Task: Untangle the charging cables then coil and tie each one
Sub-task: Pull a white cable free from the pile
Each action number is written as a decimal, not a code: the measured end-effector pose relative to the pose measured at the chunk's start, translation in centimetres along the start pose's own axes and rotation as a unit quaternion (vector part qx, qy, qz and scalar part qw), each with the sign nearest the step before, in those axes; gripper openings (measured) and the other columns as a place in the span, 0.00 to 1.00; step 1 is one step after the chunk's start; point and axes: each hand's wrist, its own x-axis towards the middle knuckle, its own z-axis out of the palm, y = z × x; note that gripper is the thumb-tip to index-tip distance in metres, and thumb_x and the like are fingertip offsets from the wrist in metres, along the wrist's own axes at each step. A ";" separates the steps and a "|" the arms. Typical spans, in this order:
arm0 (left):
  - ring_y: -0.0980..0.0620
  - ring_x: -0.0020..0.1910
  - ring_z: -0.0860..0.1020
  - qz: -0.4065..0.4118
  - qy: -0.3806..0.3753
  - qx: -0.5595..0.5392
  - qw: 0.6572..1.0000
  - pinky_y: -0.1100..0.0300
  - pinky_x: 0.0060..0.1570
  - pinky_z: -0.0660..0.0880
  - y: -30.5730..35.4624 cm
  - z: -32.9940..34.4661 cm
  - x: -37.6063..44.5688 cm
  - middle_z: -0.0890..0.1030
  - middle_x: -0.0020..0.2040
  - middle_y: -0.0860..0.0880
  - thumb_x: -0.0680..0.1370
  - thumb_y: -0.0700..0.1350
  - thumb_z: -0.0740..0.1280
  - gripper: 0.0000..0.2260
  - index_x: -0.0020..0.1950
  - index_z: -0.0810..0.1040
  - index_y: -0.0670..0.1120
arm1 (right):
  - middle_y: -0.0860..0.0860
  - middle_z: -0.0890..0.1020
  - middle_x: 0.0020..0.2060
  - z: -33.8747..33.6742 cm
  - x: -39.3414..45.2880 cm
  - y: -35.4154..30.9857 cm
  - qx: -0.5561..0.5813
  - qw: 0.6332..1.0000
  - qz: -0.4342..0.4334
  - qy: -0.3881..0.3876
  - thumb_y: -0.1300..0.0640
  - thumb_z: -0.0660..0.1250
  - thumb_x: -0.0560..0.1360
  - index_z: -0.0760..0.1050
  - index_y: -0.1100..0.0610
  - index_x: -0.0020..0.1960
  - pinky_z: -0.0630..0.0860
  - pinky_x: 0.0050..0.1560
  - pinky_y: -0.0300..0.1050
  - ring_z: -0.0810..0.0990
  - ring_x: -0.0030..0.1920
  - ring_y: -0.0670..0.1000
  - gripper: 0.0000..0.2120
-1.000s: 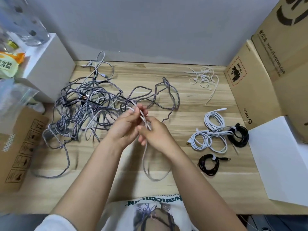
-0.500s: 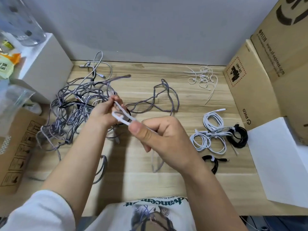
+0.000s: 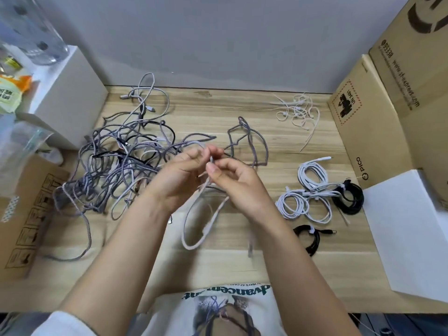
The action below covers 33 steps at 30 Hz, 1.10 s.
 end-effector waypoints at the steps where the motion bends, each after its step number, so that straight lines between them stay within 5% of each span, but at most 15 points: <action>1: 0.54 0.42 0.76 -0.001 0.007 0.016 1.000 0.60 0.44 0.69 -0.3 0.3 0.0 0.83 0.42 0.53 0.53 0.59 0.81 0.20 0.38 0.84 0.49 | 0.50 0.79 0.35 0.3 0.2 0.2 0.019 1.000 0.001 -0.021 0.60 0.67 0.75 0.75 0.54 0.41 0.74 0.47 0.40 0.78 0.37 0.44 0.05; 3: 0.52 0.38 0.72 -0.008 0.007 0.012 1.000 0.59 0.40 0.63 -0.8 -0.1 0.2 0.82 0.39 0.52 0.54 0.58 0.81 0.22 0.41 0.84 0.47 | 0.53 0.80 0.34 0.5 0.3 0.5 0.029 0.999 -0.002 -0.044 0.66 0.64 0.77 0.74 0.56 0.40 0.75 0.44 0.37 0.79 0.34 0.44 0.08; 6: 0.55 0.28 0.74 -0.046 -0.025 -0.046 0.998 0.61 0.37 0.67 -0.4 -1.1 0.5 0.79 0.33 0.52 0.56 0.52 0.81 0.19 0.41 0.81 0.46 | 0.52 0.79 0.33 0.4 0.0 0.0 0.015 0.998 -0.018 -0.056 0.66 0.60 0.78 0.72 0.57 0.39 0.70 0.38 0.29 0.76 0.31 0.40 0.11; 9: 0.56 0.32 0.80 -0.101 0.076 -0.196 0.972 0.64 0.33 0.77 0.6 -2.2 1.8 0.80 0.33 0.52 0.65 0.42 0.74 0.05 0.34 0.79 0.47 | 0.52 0.76 0.29 0.2 -0.9 -1.3 0.033 0.994 -0.052 -0.088 0.67 0.58 0.79 0.72 0.57 0.41 0.67 0.33 0.28 0.71 0.27 0.39 0.11; 12: 0.58 0.27 0.79 -0.112 0.204 -0.218 0.948 0.65 0.32 0.77 1.4 -5.0 4.0 0.78 0.28 0.54 0.80 0.45 0.57 0.12 0.37 0.71 0.49 | 0.47 0.74 0.25 -0.6 -2.3 -3.4 0.065 0.986 -0.077 -0.131 0.65 0.62 0.77 0.73 0.55 0.41 0.59 0.25 0.29 0.63 0.26 0.45 0.09; 18: 0.63 0.31 0.75 -0.049 0.168 -0.122 0.977 0.64 0.40 0.70 4.5 -6.9 6.7 0.75 0.29 0.57 0.83 0.49 0.52 0.19 0.34 0.73 0.51 | 0.47 0.75 0.26 -1.6 -3.8 -5.9 0.154 0.942 -0.143 -0.262 0.69 0.62 0.72 0.74 0.60 0.41 0.68 0.31 0.27 0.72 0.26 0.39 0.06; 21: 0.62 0.32 0.74 -0.007 0.111 -0.064 0.992 0.65 0.38 0.69 5.2 -5.1 6.8 0.73 0.29 0.57 0.83 0.46 0.52 0.26 0.28 0.79 0.50 | 0.49 0.75 0.25 -1.4 -2.8 -5.2 0.102 0.967 -0.110 -0.204 0.70 0.62 0.73 0.73 0.59 0.39 0.65 0.29 0.25 0.71 0.25 0.38 0.09; 27: 0.56 0.34 0.81 0.056 0.046 0.011 0.997 0.65 0.41 0.78 3.7 1.2 3.9 0.81 0.32 0.53 0.72 0.43 0.61 0.11 0.40 0.83 0.45 | 0.54 0.74 0.28 -0.8 0.9 -1.3 0.011 0.996 0.003 0.088 0.69 0.64 0.71 0.71 0.52 0.45 0.64 0.30 0.36 0.69 0.26 0.45 0.12; 30: 0.53 0.43 0.83 0.077 0.025 0.067 0.994 0.63 0.47 0.78 2.4 3.1 2.0 0.85 0.39 0.49 0.72 0.41 0.61 0.08 0.47 0.78 0.42 | 0.52 0.77 0.32 -0.7 1.5 -0.5 0.043 0.995 -0.010 0.085 0.66 0.68 0.71 0.71 0.50 0.51 0.68 0.35 0.38 0.72 0.31 0.47 0.15; 33: 0.56 0.46 0.81 0.097 0.037 0.078 0.992 0.63 0.33 0.76 1.7 3.8 0.7 0.85 0.47 0.51 0.72 0.41 0.64 0.07 0.44 0.81 0.45 | 0.47 0.75 0.28 -0.9 1.6 -0.5 0.006 0.999 -0.025 0.042 0.63 0.66 0.75 0.75 0.49 0.48 0.67 0.34 0.36 0.71 0.27 0.43 0.08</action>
